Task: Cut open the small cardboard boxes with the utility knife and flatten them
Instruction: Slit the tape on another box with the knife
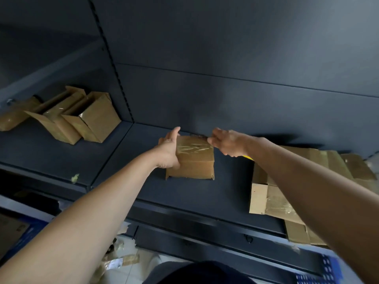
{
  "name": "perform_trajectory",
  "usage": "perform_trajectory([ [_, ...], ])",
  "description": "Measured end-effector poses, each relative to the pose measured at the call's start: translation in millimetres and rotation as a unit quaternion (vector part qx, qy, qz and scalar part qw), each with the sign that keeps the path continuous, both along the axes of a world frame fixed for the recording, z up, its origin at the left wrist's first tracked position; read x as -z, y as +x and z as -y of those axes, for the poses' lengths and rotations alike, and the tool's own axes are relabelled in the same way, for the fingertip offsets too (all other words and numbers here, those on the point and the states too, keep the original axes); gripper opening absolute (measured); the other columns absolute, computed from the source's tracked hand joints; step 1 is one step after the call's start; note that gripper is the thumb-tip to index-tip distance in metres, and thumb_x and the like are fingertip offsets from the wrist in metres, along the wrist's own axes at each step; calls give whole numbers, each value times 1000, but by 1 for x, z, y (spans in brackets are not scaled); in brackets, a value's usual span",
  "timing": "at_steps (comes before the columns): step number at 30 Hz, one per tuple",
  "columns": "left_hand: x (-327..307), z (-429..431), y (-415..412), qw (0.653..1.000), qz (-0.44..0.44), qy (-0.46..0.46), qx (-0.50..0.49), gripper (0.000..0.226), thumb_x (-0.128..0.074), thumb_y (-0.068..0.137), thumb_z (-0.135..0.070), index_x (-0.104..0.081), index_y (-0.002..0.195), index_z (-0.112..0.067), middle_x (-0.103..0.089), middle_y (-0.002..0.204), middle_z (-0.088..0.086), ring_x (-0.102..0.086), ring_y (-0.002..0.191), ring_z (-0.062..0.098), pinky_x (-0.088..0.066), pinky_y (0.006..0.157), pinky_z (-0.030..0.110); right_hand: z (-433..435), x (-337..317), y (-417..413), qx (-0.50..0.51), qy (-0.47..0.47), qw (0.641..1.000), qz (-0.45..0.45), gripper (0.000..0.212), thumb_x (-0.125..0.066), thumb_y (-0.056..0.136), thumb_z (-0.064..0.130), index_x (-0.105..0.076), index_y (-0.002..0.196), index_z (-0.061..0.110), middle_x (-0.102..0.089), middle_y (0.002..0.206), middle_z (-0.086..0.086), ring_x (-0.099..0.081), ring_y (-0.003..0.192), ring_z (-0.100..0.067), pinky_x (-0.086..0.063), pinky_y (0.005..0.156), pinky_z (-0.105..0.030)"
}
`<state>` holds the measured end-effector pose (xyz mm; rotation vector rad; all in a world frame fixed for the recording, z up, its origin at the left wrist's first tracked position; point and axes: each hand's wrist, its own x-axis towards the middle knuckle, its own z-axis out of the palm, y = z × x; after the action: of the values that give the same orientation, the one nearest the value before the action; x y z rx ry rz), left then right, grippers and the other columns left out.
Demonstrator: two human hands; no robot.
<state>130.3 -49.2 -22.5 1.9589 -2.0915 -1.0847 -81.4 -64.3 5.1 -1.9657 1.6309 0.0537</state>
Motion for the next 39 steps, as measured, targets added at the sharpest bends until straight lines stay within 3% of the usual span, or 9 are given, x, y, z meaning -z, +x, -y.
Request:
perform_trajectory([
  [2, 1, 3, 1, 1000, 8, -10, 11, 118, -69, 69, 0, 13, 146, -38, -16, 151, -8, -25, 131, 23, -44, 93, 34, -2, -8, 0, -68, -37, 994, -82, 26, -29, 100, 47, -44, 94, 27, -48, 83, 5, -49, 73, -14, -34, 63, -32],
  [6, 0, 7, 4, 999, 0, -15, 40, 114, -69, 66, -3, 5, 145, -40, -18, 150, -7, -26, 130, 27, -39, 102, 43, -6, -22, 8, -116, -52, 982, -138, 26, -34, 100, 43, -50, 82, 34, -50, 85, 13, -52, 96, -19, -36, 77, -32],
  [11, 2, 13, 6, 995, 23, -37, 89, 97, -68, 62, -9, -14, 137, -40, -25, 142, -3, -31, 124, 28, -44, 95, 44, -6, -32, 26, -166, -83, 951, -249, 34, -30, 101, 41, -56, 120, 27, -57, 120, 1, -52, 113, -24, -37, 80, -32],
  [23, 3, 30, 14, 987, -10, -36, 156, 90, -71, 61, -7, -26, 137, -26, -28, 136, -10, -26, 124, 15, -38, 87, 29, -3, -51, 65, -170, -57, 921, -347, 25, -45, 94, 19, -63, 111, 19, -61, 102, 0, -60, 95, -24, -52, 78, -35],
  [27, 0, 36, 14, 985, -10, -32, 170, 92, -72, 61, -6, -26, 138, -26, -28, 136, -10, -27, 124, 13, -37, 82, 26, -2, -53, 67, -151, -49, 904, -398, 18, -45, 90, 14, -61, 98, 18, -52, 81, 4, -54, 73, -18, -39, 54, -29],
  [31, -1, 41, 12, 984, 13, -22, 177, 93, -73, 62, -5, -26, 138, -31, -26, 135, -12, -26, 121, 10, -41, 76, 26, -9, -44, 53, -131, -37, 898, -418, 29, -43, 90, 13, -61, 112, 19, -59, 101, 3, -58, 86, -21, -39, 56, -28],
  [34, -3, 45, 8, 979, 32, -9, 202, 92, -72, 62, -4, -25, 136, -33, -27, 132, -12, -28, 115, 12, -42, 79, 30, -9, -48, 48, -103, -4, 914, -393, 27, -41, 92, 16, -60, 111, 19, -58, 96, 3, -57, 89, -22, -42, 65, -30],
  [36, -3, 47, 7, 975, 41, -8, 219, 91, -70, 61, -3, -25, 134, -34, -28, 131, -11, -29, 116, 13, -41, 81, 32, -6, -54, 44, -87, 24, 920, -382, 19, -40, 95, 21, -58, 100, 17, -51, 80, 4, -53, 75, -18, -39, 61, -27],
  [39, 3, 50, 14, 968, 91, -11, 235, 88, -69, 63, 1, -26, 131, -34, -30, 131, -9, -33, 118, 18, -41, 92, 41, -8, -69, 26, -64, 58, 902, -423, 29, -42, 98, 36, -55, 85, 14, -49, 74, 3, -49, 62, -15, -40, 59, -25],
])
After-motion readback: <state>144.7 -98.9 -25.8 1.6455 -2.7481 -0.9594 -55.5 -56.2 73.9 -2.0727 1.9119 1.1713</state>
